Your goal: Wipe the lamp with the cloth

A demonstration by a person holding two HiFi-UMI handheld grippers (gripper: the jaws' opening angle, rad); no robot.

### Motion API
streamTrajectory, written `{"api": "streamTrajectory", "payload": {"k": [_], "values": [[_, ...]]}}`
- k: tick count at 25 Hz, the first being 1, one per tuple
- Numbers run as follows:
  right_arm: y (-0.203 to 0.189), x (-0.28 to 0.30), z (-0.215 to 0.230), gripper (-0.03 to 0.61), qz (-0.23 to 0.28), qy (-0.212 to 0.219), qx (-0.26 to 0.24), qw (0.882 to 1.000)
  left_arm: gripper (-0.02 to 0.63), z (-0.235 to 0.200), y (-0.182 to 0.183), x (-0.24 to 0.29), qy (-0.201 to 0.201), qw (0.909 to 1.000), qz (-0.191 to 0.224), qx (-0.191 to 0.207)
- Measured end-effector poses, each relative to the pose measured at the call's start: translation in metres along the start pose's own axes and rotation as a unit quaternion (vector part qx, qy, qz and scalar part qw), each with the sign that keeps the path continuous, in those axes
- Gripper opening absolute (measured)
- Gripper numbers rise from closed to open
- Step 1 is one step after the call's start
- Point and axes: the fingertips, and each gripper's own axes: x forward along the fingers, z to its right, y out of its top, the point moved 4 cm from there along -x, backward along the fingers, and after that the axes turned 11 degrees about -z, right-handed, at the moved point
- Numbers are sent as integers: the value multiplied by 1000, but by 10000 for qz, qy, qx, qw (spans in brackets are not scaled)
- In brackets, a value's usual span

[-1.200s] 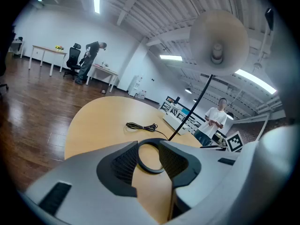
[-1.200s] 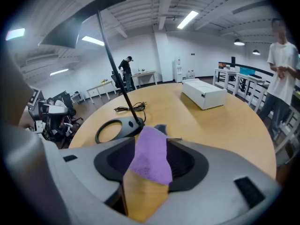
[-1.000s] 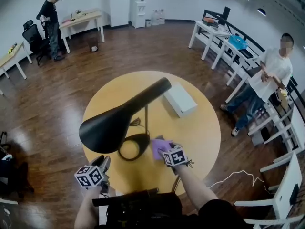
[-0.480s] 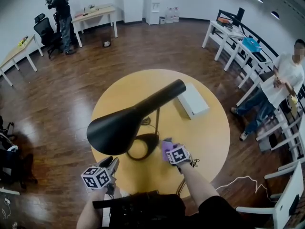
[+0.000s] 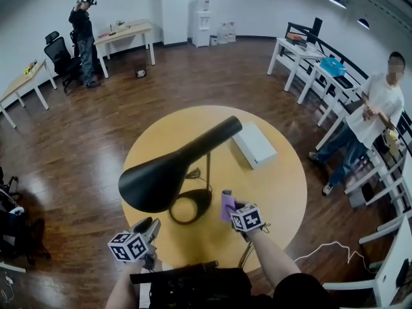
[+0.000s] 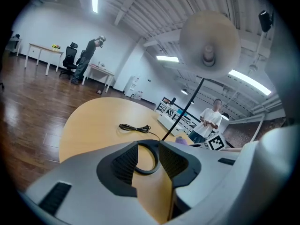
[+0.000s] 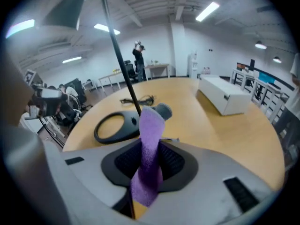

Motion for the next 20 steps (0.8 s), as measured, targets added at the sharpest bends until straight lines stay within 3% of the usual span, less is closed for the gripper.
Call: {"api": "streamTrajectory", "payload": {"k": [3, 7, 13, 18, 20], "values": [[48, -64, -7, 92, 1337, 112, -297, 9905, 133, 1, 13, -11, -156, 9996, 249, 1], [115, -162, -33, 92, 2856, 112, -1162, 9512, 133, 2, 31, -27, -330, 9975, 621, 41], [165, -240, -51, 94, 4135, 237, -1403, 8993, 133, 18, 64, -50, -801, 9880, 1323, 51], [190, -309, -59, 94, 5423, -678, -1432, 8251, 133, 30, 78, -70, -936, 9822, 1620, 178], [209, -323, -53, 95, 5533, -769, -1484, 8160, 133, 32, 84, -73, -1015, 9798, 1702, 251]]}}
